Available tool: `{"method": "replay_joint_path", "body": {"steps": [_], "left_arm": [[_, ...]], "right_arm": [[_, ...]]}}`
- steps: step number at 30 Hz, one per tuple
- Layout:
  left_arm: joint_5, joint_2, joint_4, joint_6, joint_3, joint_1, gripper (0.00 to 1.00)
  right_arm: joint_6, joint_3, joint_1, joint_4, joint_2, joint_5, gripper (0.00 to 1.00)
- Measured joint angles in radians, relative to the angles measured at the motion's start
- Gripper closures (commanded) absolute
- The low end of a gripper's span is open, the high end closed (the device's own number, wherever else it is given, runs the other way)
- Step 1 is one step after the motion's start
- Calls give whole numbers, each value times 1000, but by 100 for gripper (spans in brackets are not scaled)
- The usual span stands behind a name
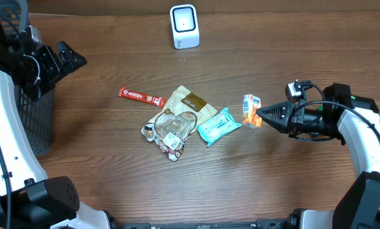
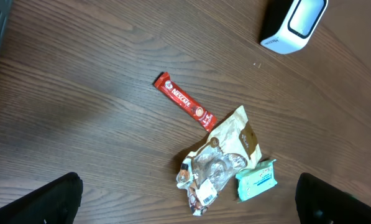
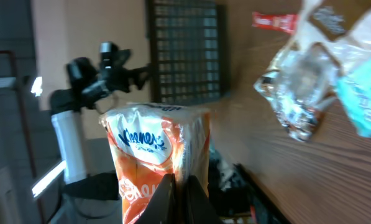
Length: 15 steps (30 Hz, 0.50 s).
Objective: Scan the item barcode
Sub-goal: 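Carry the Kleenex pack with the right gripper toward the scanner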
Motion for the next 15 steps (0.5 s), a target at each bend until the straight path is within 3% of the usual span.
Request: {"method": "replay_joint_path", "body": {"steps": [15], "left_arm": [[0,0,1,0,0,0,0]], "right_arm": [[-224,0,0,-203,0,-70,96]]}}
